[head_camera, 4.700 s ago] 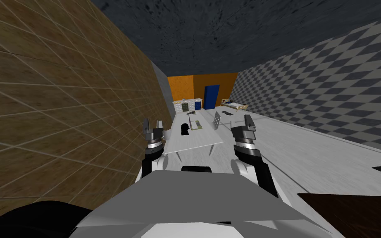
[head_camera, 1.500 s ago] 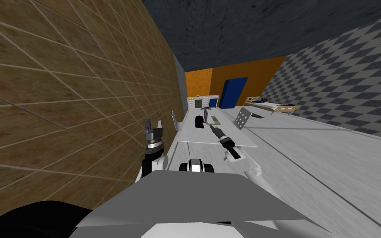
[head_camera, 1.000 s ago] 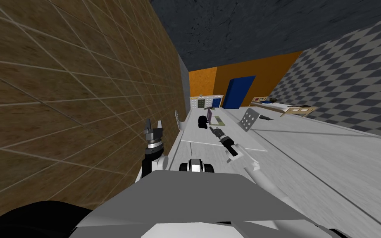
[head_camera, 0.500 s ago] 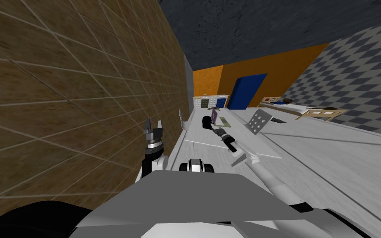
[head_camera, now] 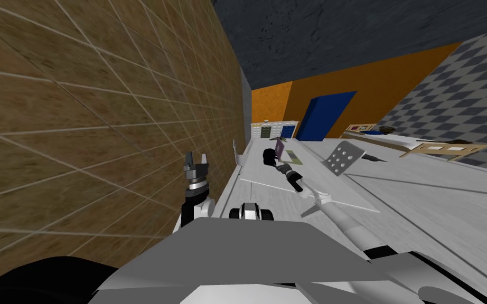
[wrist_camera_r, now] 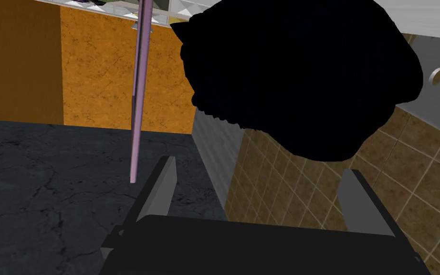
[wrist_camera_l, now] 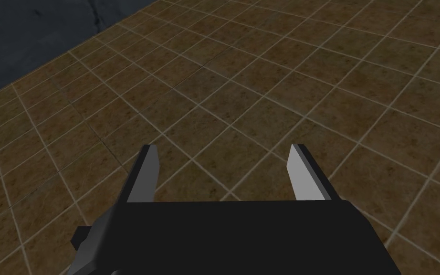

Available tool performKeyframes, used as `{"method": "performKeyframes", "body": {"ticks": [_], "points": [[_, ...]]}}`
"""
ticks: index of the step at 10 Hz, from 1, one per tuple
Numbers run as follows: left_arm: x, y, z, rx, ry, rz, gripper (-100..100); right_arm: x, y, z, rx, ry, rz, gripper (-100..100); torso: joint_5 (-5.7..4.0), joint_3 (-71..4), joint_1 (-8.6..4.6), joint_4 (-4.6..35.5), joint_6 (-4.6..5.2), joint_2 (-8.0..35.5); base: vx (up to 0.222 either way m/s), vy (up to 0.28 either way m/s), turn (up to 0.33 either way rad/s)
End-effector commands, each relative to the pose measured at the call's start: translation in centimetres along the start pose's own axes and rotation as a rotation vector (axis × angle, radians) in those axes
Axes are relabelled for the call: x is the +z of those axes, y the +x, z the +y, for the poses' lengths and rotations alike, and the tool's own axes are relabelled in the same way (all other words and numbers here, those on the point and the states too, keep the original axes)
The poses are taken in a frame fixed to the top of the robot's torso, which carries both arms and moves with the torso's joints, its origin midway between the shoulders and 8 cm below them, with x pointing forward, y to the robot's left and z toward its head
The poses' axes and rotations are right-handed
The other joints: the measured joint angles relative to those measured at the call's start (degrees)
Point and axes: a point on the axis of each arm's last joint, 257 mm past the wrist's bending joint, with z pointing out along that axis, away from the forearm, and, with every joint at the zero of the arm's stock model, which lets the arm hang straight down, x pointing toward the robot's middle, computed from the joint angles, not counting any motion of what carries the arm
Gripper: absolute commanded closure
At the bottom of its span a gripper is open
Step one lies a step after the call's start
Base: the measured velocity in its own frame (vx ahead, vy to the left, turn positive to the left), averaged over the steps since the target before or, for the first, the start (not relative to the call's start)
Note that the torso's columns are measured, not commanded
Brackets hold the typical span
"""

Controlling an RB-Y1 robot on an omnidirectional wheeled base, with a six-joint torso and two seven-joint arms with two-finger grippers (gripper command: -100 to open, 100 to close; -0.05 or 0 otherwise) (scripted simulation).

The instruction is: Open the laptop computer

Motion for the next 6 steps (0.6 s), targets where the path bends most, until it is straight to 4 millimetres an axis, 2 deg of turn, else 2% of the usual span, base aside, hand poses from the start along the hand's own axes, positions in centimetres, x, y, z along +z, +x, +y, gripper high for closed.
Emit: {"method": "performKeyframes", "body": {"ticks": [1,2,4,5,6], "points": [[0.0,0.0,0.0,0.0,0.0,0.0,0,0.9,0.6,-3.2,-0.133,0.057,0.036,-100,-0.01,0.0,-0.03,0.0,0.03,0.0,0.02,0.039,0.122],[0.0,0.0,0.0,0.0,0.0,0.0,0,1.3,0.8,-5.5,-0.215,0.094,0.058,-100,-0.01,0.0,-0.01,0.0,0.01,0.0,0.016,0.063,0.253],[0.0,0.0,0.0,0.0,0.0,0.0,0,1.1,2.1,-6.3,-0.226,0.107,0.084,-100,-0.01,0.0,-0.02,0.0,0.08,0.1,0.013,0.034,0.012],[0.0,0.0,0.0,0.0,0.0,0.0,0,1.3,2.2,-8.8,-0.313,0.146,0.108,-100,-0.04,0.0,-0.13,0.0,0.05,0.1,0.011,0.032,0.114],[0.0,0.0,0.0,0.0,0.0,0.0,0,1.6,1.3,-10.7,-0.394,0.178,0.114,-100,-0.02,0.0,-0.05,0.0,-0.01,0.0,0.016,0.051,0.213]]}}
